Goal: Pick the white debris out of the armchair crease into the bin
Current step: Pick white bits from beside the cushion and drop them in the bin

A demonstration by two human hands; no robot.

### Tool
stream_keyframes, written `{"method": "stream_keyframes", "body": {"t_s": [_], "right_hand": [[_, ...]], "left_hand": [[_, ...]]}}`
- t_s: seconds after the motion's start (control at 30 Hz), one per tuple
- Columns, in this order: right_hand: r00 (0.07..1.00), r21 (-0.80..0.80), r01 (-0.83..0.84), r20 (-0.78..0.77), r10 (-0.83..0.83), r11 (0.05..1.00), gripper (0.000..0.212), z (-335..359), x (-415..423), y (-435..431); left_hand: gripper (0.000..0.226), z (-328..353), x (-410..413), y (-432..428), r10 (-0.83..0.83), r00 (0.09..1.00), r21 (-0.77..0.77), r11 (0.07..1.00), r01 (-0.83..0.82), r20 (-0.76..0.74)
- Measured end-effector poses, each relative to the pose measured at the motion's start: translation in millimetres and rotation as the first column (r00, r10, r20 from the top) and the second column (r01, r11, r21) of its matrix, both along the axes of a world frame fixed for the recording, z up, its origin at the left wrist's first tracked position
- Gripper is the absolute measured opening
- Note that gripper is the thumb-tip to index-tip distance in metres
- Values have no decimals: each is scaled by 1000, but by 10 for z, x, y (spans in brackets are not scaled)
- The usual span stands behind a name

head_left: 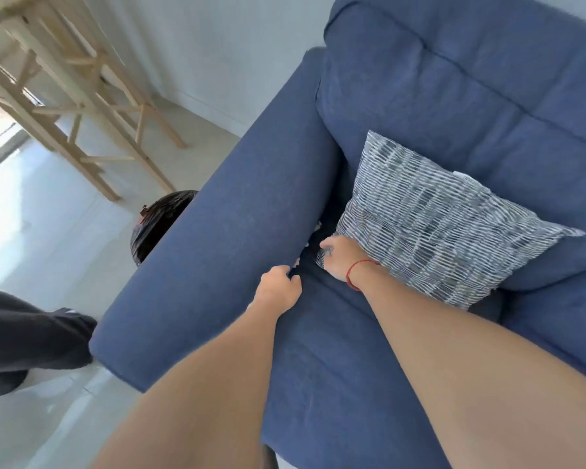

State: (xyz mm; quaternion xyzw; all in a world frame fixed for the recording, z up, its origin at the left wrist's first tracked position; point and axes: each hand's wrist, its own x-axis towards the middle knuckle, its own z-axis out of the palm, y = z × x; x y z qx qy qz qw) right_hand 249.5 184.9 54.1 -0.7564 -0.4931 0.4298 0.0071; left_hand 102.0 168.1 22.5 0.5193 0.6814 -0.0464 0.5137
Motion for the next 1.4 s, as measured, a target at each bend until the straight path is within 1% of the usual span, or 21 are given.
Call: {"method": "stream_keyframes", "body": {"t_s": [0.07,0.13,0.2,0.3,0.4,0.5,0.63,0.7,0.8,0.87,0.93,1.0,1.07,1.1,1.17,1.2,1.3,1.4], "right_hand": [[1000,-42,-22,-18,21,999,48,-318,-44,-93],[998,-81,-56,-41,53,995,50,-640,-114,-192],[994,-119,-97,-62,90,988,53,-933,-181,-266],[987,-127,-153,-76,144,980,57,-1304,-274,-306],[965,-113,-262,-49,258,959,59,-1567,-373,-299],[914,-146,-398,17,405,906,64,-1709,-446,-249],[818,-211,-551,58,573,808,73,-1828,-524,-100],[788,-242,-583,63,612,776,73,-1870,-559,-37],[781,-268,-585,67,621,765,69,-1910,-593,-7],[799,-262,-565,62,598,782,65,-1885,-577,3],[849,-216,-506,44,526,835,58,-1820,-534,10],[911,-124,-401,48,409,908,44,-1703,-477,10],[956,-28,-281,75,282,959,29,-1561,-387,16],[971,4,-226,86,225,974,25,-1470,-329,30],[988,57,-128,96,122,990,25,-1264,-197,90],[991,93,-93,100,84,991,26,-1147,-128,143],[993,206,-21,114,-2,978,25,-763,40,373],[992,297,48,100,-81,954,34,-417,62,659]], "left_hand": [[49,-316,4,-148,-3,999,-81,997,1,-33],[56,-625,-5,-293,-29,996,-165,986,15,-79],[61,-910,-32,-408,-51,993,-205,978,29,-104],[65,-1236,-87,-462,-39,993,-150,988,23,-107],[64,-1470,-123,-444,-15,996,-75,997,9,-86],[64,-1641,-137,-421,-31,997,-110,994,22,-78],[71,-1758,-173,-381,-104,984,-145,986,82,-147],[72,-1768,-204,-360,-115,984,-168,982,92,-135],[72,-1755,-239,-374,-125,984,-186,977,101,-123],[71,-1734,-238,-371,-129,981,-185,977,102,-142],[67,-1690,-219,-378,-108,981,-145,986,84,-161],[58,-1603,-180,-410,-37,989,-36,999,32,-145],[43,-1469,-106,-407,9,995,98,995,0,-95],[33,-1395,-54,-378,19,997,148,989,-7,-78],[16,-1142,65,-235,10,997,214,977,6,-74],[16,-990,130,-133,8,998,233,973,8,-68],[11,-521,316,205,26,999,285,958,-36,38],[10,-111,372,585,51,994,366,927,-85,101]]}}
